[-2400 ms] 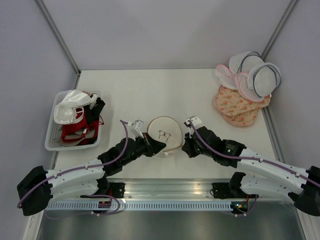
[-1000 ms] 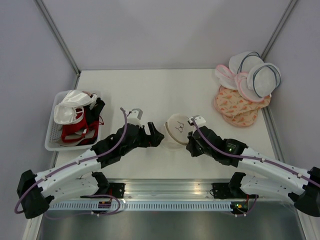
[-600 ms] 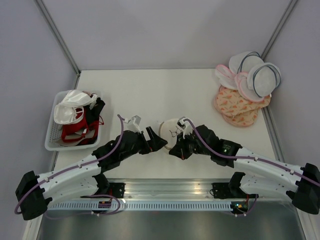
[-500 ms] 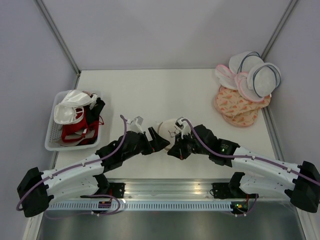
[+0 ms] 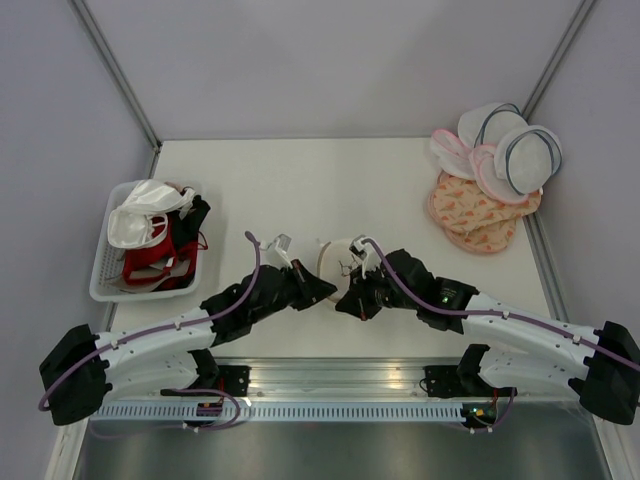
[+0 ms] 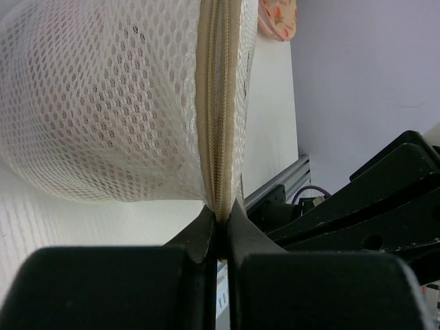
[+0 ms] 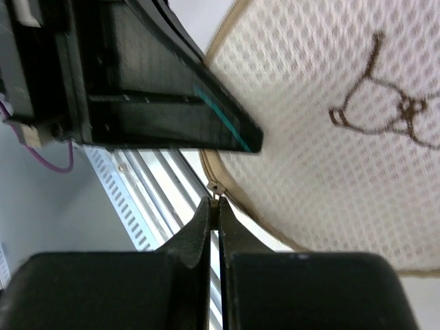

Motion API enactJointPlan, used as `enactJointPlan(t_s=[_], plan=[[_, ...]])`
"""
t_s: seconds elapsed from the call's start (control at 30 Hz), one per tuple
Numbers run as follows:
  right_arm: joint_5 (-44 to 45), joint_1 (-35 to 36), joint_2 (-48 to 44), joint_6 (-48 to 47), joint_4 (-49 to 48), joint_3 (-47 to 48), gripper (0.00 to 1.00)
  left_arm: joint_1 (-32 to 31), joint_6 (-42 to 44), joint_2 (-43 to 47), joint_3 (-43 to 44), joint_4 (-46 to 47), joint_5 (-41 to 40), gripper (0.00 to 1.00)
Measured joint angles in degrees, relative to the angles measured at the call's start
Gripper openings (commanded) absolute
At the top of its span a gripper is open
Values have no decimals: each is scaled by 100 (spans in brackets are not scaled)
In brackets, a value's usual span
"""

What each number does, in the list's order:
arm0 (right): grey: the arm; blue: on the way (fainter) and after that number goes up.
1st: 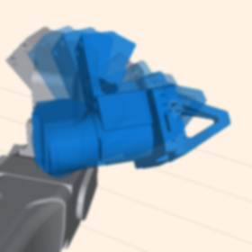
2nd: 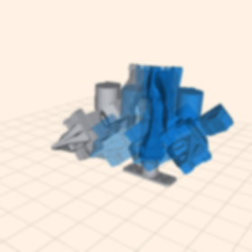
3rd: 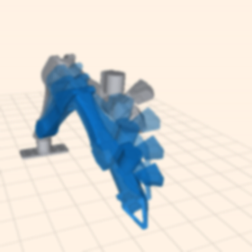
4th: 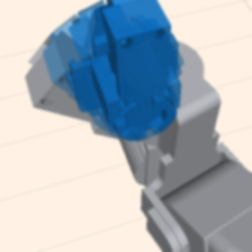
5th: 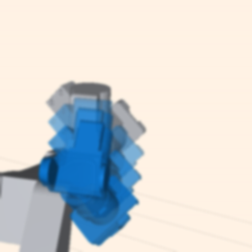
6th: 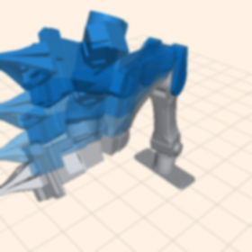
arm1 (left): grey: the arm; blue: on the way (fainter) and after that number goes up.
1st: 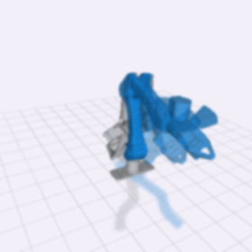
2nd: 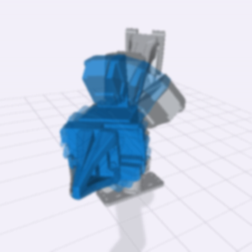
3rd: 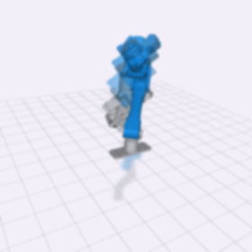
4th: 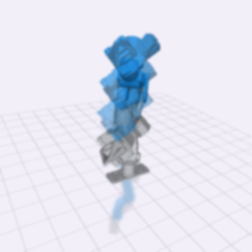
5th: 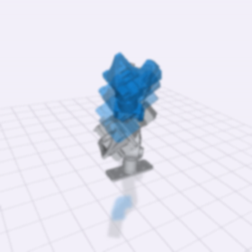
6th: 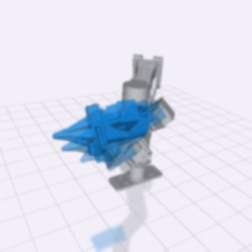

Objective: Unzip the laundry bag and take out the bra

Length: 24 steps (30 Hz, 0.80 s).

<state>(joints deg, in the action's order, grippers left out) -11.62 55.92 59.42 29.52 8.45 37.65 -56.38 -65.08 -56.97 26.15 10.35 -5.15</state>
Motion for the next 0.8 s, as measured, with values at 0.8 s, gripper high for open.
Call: enactJointPlan(t_s=[0.8], plan=[[4297, -118, 1421, 114, 2588, 1224, 0, 96, 1823, -282, 876, -1082, 804, 2]])
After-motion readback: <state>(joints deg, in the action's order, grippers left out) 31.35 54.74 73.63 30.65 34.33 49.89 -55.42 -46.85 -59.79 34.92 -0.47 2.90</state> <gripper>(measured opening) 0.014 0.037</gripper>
